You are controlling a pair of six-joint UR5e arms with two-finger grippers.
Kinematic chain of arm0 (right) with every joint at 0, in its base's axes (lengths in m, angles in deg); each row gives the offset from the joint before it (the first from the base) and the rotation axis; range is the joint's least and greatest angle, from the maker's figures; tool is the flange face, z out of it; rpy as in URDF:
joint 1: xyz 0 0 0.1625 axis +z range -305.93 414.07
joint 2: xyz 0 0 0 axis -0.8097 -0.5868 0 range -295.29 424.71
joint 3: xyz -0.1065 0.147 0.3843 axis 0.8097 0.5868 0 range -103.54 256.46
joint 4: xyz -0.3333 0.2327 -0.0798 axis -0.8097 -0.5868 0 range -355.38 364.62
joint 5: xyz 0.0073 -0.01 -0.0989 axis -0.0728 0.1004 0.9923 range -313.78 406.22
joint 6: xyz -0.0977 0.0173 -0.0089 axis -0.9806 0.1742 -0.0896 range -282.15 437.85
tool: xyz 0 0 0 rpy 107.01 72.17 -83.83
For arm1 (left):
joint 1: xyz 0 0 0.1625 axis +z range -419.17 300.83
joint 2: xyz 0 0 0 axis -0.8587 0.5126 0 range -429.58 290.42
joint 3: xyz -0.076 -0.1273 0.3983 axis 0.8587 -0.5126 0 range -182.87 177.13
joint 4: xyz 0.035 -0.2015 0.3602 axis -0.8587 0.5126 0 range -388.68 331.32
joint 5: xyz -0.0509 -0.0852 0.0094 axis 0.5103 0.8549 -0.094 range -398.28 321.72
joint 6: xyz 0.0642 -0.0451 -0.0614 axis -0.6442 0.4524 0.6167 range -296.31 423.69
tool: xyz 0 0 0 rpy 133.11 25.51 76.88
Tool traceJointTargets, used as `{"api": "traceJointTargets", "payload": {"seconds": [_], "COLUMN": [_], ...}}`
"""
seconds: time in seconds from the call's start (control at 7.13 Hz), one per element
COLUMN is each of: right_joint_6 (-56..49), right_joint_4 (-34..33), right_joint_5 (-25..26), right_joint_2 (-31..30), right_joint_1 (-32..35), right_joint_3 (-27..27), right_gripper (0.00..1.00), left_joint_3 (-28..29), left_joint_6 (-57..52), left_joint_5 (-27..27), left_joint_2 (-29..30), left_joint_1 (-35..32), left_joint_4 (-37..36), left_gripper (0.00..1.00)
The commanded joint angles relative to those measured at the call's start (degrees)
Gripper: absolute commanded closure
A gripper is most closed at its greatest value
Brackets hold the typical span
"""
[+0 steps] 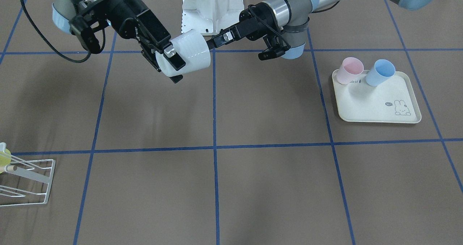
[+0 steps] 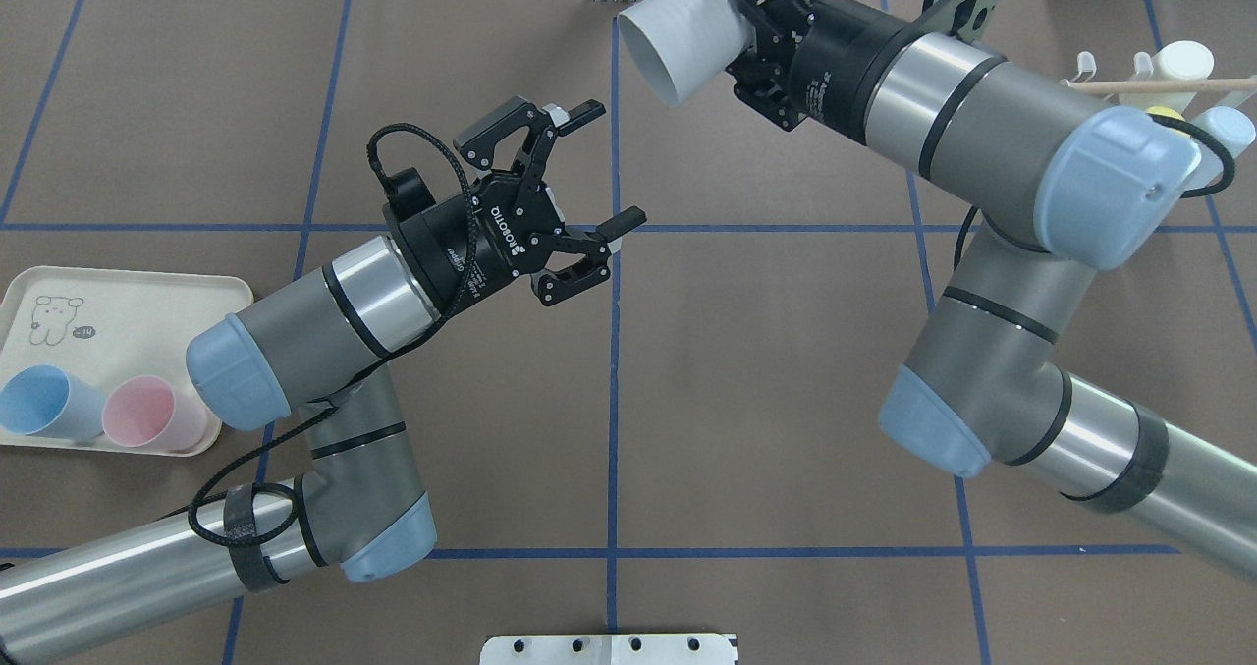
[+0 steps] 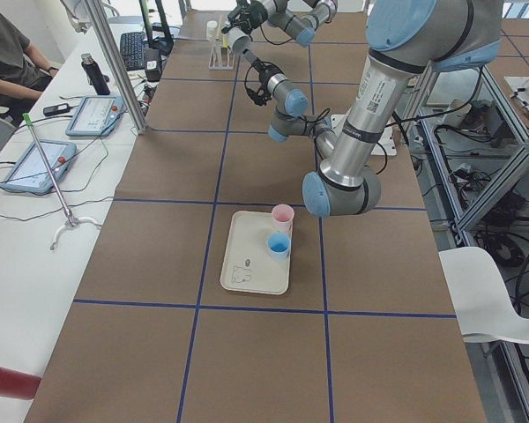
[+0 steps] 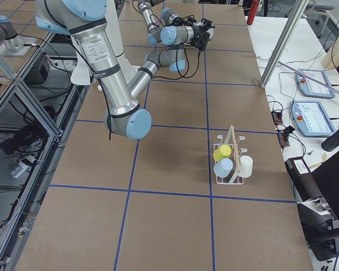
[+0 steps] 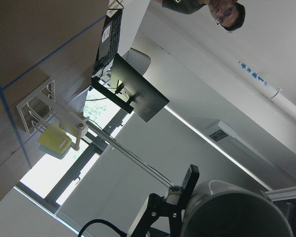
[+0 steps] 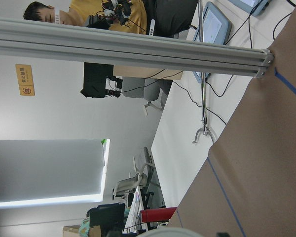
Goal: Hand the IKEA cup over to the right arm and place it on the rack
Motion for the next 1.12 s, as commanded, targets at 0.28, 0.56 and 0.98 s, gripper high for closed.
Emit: {"api": "traceJointTargets", "payload": {"seconds": [0.28,0.56,0.98], "right_joint_6": [-12.0,-23.3,-41.6], "right_joint_4": [-1.6,-4.6,-13.1], "right_joint_5": [0.1,0.4,4.4], "right_joint_2": [-0.9,-1.3,-1.3], "right_joint_1": [10.8,14.8,18.9], "right_joint_3": [7.3,12.3,16.7], "right_gripper": [1.0,1.0,1.0], "left_joint_3": [-0.1,-0.1,-0.5], "left_joint_6": [-12.8,-18.8,-28.9], "left_joint_5": [0.4,3.3,15.4], "left_joint_2": [-0.1,-0.2,-0.1], "left_joint_1": [-3.6,-8.2,-14.7], "left_joint_4": [-0.4,-3.6,-19.3], "left_gripper": [0.0,0.0,0.0]}}
